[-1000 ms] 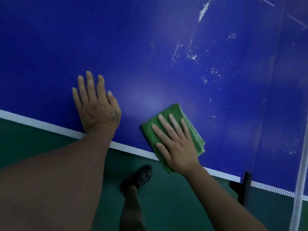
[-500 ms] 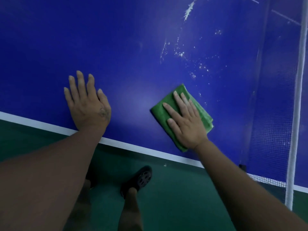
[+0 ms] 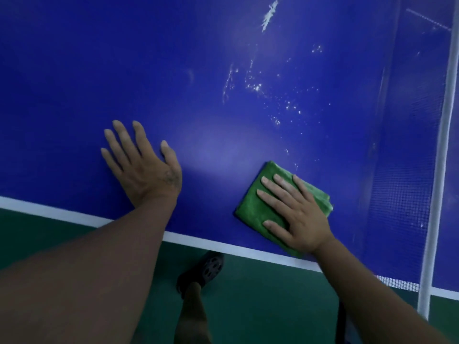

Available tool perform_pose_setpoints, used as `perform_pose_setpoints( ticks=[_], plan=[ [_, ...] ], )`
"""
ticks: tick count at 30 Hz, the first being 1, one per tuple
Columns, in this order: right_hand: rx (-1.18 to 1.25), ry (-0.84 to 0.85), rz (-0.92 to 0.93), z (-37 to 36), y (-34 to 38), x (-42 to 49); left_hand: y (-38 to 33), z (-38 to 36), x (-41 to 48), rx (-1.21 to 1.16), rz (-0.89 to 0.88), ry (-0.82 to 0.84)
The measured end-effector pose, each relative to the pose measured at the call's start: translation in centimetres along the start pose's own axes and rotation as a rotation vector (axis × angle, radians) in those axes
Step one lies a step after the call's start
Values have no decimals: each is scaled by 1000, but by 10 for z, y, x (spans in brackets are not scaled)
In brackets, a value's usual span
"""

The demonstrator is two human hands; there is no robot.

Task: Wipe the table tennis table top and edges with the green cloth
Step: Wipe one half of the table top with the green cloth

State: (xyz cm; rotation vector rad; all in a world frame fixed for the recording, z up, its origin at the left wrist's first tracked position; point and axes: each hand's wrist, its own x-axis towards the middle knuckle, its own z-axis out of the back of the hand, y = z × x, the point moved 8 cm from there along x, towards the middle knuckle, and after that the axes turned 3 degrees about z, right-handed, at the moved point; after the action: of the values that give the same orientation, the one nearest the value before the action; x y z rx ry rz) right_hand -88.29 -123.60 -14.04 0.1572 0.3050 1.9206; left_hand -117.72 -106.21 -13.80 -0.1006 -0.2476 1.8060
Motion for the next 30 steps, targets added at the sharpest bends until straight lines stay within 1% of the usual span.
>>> perform_pose_setpoints(
  ticks=[5, 8, 11, 14, 17, 20, 26, 28, 30],
  plan=[
    [-46, 22, 67, 21, -62, 47, 3, -4, 0, 22, 7, -11],
    [-94, 18, 94, 24, -74, 61, 2, -5, 0, 18, 12, -6],
    [-109, -17, 28, 19, -62, 51, 1, -4, 0, 15, 10, 5],
    [-36, -46, -47, 7, -26, 34, 0, -2, 0, 16, 15, -1],
    [7, -16, -14, -8, 12, 30, 0, -3, 1, 0, 16, 8],
    [41, -6, 17, -9, 13, 39, 1, -4, 1, -1, 18, 8],
    [6, 40, 189, 6, -21, 87, 1, -4, 2, 9, 21, 4],
    [-24, 34, 194, 17, -45, 113, 1, -5, 3, 6, 19, 0],
    [-61, 10, 147, 30, -69, 141, 2, -3, 2, 6, 12, -15]
  ],
)
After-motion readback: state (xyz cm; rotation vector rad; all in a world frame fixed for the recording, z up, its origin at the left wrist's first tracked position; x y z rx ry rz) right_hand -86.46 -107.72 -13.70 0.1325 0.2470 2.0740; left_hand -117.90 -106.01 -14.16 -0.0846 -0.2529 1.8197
